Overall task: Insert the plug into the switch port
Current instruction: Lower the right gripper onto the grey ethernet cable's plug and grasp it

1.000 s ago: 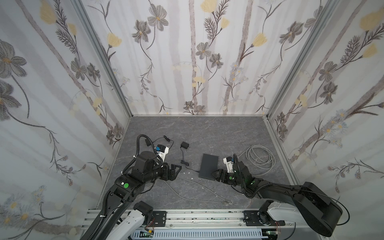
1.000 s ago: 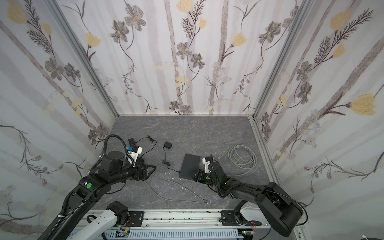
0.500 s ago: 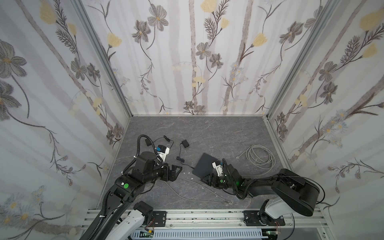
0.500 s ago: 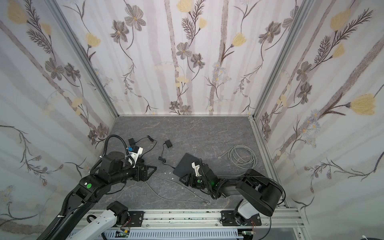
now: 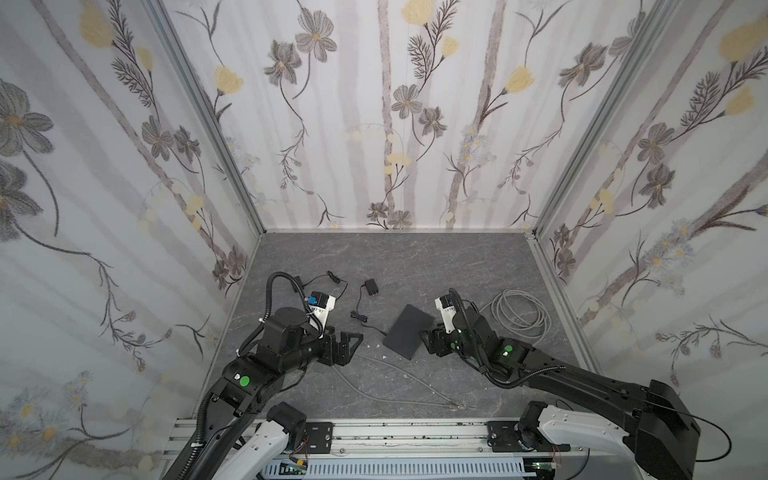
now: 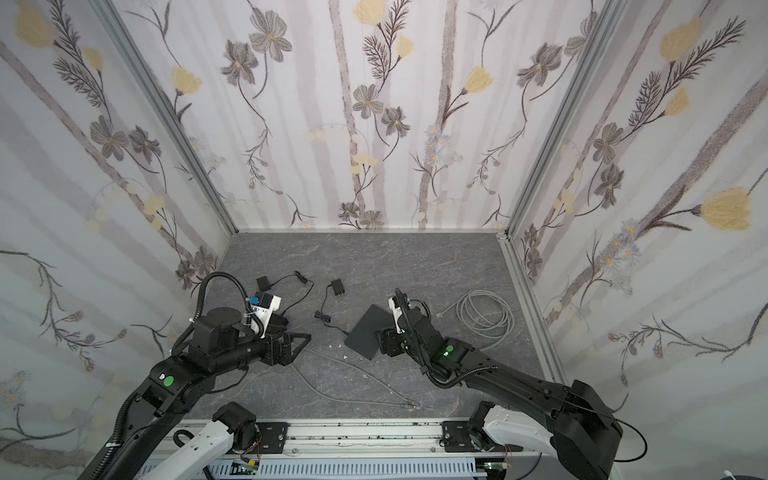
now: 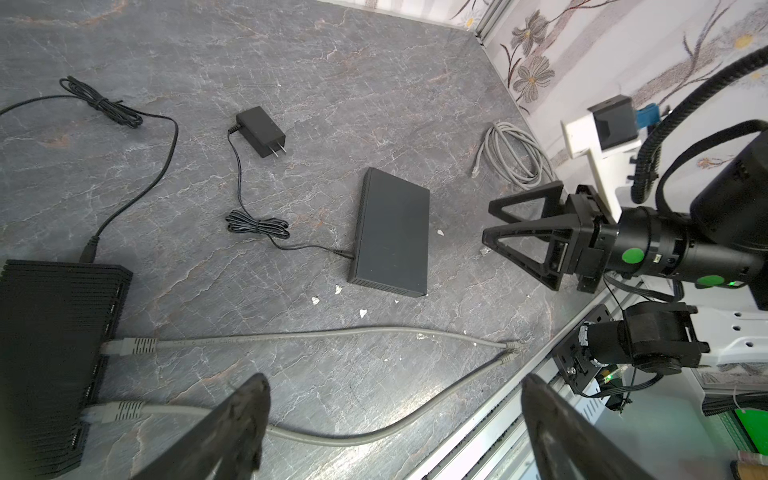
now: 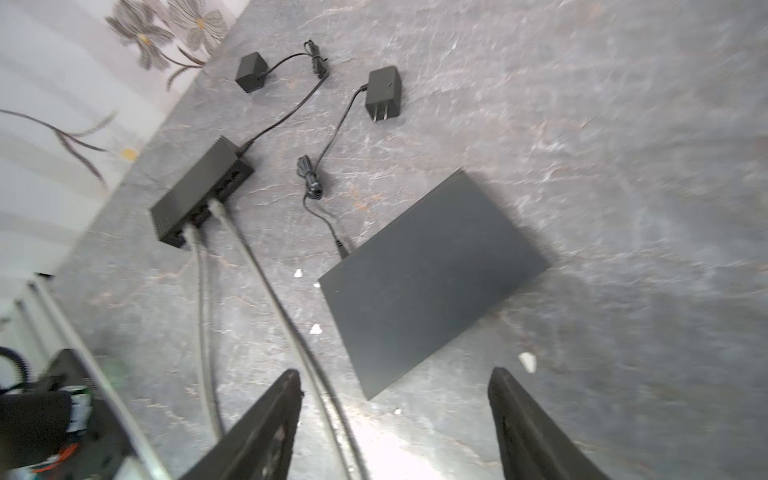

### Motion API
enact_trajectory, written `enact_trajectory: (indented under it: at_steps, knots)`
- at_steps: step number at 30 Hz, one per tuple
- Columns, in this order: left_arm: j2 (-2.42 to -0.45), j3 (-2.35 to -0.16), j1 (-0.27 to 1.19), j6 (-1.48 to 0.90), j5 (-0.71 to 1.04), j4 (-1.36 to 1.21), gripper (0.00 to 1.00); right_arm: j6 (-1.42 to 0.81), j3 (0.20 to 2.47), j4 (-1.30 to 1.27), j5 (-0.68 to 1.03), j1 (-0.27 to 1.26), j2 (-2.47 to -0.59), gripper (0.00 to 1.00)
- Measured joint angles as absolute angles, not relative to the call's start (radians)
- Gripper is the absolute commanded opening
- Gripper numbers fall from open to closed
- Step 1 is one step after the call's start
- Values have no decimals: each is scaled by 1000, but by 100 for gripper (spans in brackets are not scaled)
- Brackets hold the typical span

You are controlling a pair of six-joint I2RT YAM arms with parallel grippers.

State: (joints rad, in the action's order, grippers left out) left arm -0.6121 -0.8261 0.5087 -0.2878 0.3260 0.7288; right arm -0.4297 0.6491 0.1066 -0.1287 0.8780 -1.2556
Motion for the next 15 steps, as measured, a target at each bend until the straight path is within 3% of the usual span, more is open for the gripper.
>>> enact_trajectory:
  at_steps: [7, 15]
  knots:
    - [-593, -818, 510, -287, 345, 728, 96, -44, 674, 235, -292, 939, -1184, 77]
    - [-575, -807, 510, -278, 373, 710, 96, 417, 657, 378, -355, 999, -1135, 77]
